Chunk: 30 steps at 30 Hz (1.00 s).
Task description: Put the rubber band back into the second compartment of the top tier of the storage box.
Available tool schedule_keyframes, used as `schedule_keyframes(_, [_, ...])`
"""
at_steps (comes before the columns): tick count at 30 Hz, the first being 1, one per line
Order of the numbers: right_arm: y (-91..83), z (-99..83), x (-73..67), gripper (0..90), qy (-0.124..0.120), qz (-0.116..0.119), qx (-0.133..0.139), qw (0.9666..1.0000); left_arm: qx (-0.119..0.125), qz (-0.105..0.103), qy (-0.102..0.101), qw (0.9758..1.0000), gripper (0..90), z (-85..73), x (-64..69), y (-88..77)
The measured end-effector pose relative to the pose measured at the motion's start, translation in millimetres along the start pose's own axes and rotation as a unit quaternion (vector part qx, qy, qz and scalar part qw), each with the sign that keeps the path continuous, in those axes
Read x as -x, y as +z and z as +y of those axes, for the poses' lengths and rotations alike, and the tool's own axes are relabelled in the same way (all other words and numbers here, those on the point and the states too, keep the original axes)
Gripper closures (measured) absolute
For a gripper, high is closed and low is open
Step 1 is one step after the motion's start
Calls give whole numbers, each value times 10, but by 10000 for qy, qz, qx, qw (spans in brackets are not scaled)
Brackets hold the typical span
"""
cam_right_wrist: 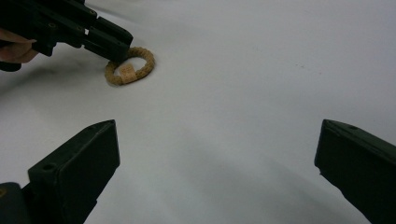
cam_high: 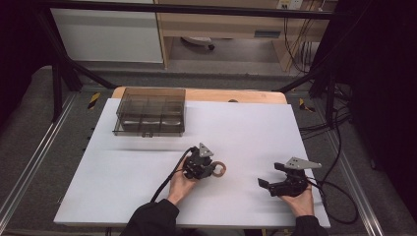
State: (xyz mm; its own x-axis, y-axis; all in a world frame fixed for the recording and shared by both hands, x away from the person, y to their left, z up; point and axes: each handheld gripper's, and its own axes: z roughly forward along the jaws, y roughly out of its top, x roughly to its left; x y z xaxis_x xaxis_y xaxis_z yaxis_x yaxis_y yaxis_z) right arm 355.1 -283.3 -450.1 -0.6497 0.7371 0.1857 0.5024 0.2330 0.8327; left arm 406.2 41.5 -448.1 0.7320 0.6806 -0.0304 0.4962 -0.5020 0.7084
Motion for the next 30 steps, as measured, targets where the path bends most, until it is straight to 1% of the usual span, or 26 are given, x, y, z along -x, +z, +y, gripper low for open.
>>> schedule_keyframes(6, [1, 0, 0, 7, -5, 1, -1, 10000, 3, 9, -55, 10000, 768, 1, 4, 12])
schedule_keyframes(13, [0, 0, 0, 7, -6, -2, -2, 10000, -27, -36, -116, 9999, 810, 4, 1, 24])
schedule_keyframes(17, [0, 0, 1, 7, -8, -4, -2, 10000, -47, -53, -137, 9999, 822, 5, 4, 23])
schedule_keyframes(23, [1, 0, 0, 8, -2, 0, -4, 10000, -60, 6, -133, 9999, 831, 13, 27, 29])
schedule_keyframes(30, [0, 0, 0, 7, 0, -3, -6, 10000, -59, -51, -208, 9998, 844, 14, 12, 27])
